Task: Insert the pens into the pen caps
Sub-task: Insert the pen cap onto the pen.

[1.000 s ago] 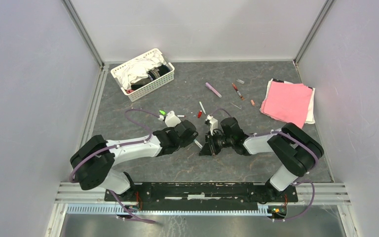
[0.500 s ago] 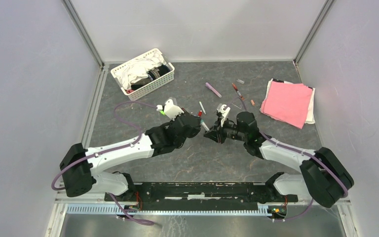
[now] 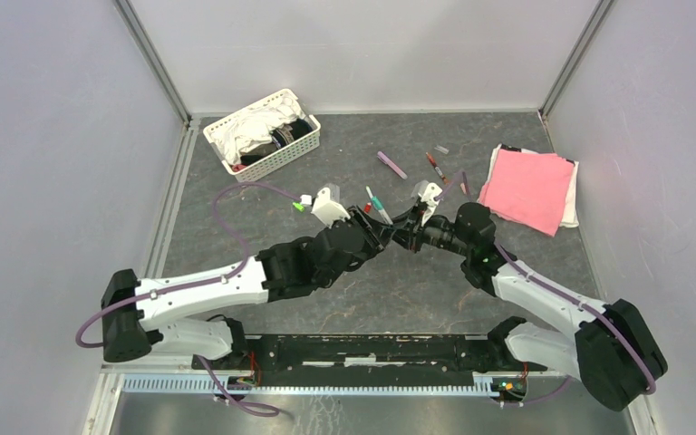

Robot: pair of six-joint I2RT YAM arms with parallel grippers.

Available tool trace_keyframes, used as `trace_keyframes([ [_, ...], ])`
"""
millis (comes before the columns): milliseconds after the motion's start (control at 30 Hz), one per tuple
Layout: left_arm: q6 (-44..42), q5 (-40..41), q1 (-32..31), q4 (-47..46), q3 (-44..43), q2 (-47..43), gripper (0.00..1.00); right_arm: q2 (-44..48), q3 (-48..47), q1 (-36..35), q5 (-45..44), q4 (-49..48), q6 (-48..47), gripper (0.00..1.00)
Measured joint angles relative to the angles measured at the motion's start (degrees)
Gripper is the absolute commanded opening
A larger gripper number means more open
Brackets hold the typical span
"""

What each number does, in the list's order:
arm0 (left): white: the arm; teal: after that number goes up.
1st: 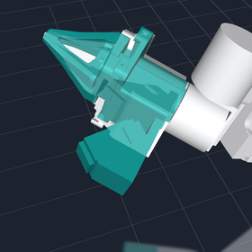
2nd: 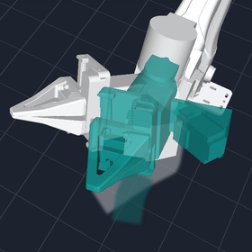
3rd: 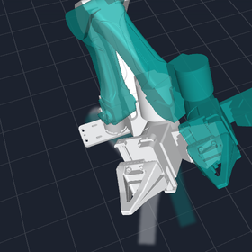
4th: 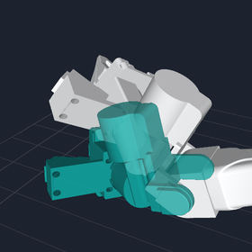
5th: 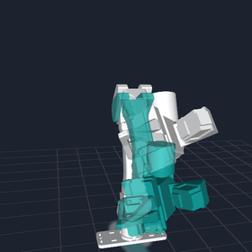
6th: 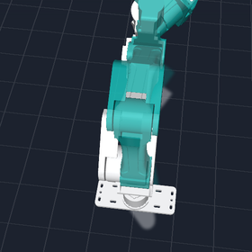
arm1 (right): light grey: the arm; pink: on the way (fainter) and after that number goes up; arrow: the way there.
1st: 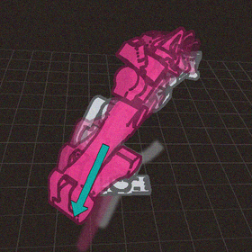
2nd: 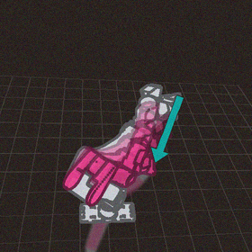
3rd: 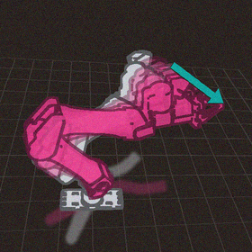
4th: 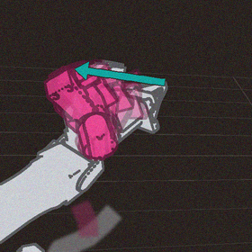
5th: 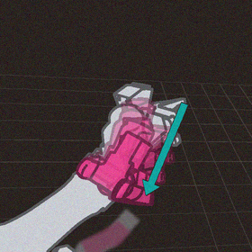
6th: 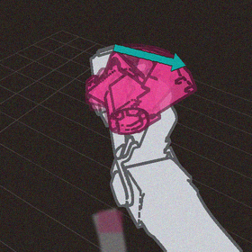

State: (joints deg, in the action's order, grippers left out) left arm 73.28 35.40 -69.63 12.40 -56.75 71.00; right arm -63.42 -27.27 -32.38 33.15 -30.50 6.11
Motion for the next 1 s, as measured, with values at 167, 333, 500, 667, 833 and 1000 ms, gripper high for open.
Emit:
trace_keyframes([
  [167, -7.82, -1.09, -1.92, -1.03, 0.46, -5.22, 0.75, 1.57, 0.0, 2.27, 3.91, -0.74, -0.02, 0.0],
  [333, -22.93, -7.1, -2.56, -7.23, 6.29, -15.76, 0.87, 2.99, 0.0, 7.02, 10.95, -1.4, -0.07, 0.0],
  [500, -39.28, -11.28, -2.56, -13.79, 10.43, -24.3, 0.99, 3.63, -0.74, 9.7, 20.85, -1.03, -0.42, 0.0],
  [667, -51.69, -15.23, -1.55, -23.23, 11.06, -24.65, 1.0, 2.49, -7.89, 9.86, 30.16, 7.96, -5.35, 0.0],
  [833, -54.34, -30.42, 8.52, -28.76, 9.46, -19.5, 1.0, 0.68, -17.77, 9.9, 35.43, 18.12, -10.34, 0.0],
  [1000, -50.56, -44.26, 20.74, -36.83, 10.82, -17.4, 1.0, 0.68, -19.12, 9.9, 38.01, 18.62, -7.74, 0.0],
])
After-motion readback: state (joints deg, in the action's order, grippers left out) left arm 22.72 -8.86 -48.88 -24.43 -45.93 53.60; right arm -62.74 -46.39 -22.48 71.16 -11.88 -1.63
